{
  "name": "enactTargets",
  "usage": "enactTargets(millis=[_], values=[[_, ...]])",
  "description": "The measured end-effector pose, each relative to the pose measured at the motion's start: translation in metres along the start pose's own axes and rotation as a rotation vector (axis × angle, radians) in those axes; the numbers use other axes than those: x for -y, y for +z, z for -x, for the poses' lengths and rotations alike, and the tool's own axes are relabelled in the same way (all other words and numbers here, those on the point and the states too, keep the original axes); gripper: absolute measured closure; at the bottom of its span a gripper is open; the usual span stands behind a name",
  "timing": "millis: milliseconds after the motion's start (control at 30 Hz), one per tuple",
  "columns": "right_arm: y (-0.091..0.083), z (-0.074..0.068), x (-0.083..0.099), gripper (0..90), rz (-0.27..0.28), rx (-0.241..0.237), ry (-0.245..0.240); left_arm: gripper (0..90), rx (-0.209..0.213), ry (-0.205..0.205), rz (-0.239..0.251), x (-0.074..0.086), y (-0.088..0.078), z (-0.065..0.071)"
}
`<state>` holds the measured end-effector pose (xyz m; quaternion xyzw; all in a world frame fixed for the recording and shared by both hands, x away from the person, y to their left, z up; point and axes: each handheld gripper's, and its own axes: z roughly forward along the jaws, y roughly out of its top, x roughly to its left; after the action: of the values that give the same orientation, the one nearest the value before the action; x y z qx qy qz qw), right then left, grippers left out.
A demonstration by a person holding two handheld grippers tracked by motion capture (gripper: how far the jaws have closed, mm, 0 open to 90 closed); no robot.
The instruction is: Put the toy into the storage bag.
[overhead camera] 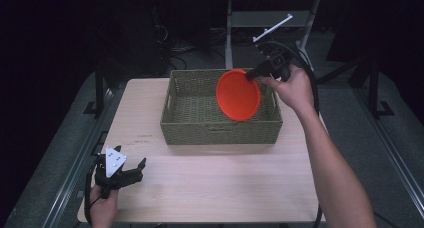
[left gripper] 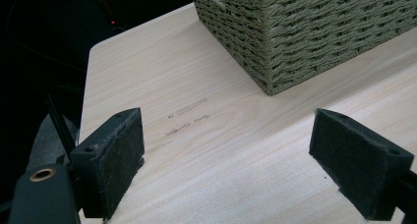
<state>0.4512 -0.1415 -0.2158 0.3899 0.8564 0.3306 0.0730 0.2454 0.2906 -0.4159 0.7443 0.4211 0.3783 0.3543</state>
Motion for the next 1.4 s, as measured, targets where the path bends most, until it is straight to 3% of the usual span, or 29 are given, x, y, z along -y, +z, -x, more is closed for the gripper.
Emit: enactTargets(millis=[367, 1100, 1200, 1400], values=[[0.01, 0.006, -0.008, 81.9, -0.004, 0.032, 0.02, 12.8, -0.001, -0.001, 0.0, 0.0, 0.0, 0.0], [0.052, 0.025, -0.005, 81.9, -0.035, 0.063, 0.067, 12.8, 0.001, -0.011, 0.001, 0.0, -0.001, 0.0], [0.06, 0.029, -0.001, 81.9, -0.021, 0.053, 0.1, 12.8, 0.002, -0.014, -0.003, 0.0, -0.001, -0.001], [0.079, 0.037, 0.007, 81.8, -0.053, 0.058, 0.134, 12.9, 0.003, -0.008, -0.012, 0.0, -0.002, -0.001]])
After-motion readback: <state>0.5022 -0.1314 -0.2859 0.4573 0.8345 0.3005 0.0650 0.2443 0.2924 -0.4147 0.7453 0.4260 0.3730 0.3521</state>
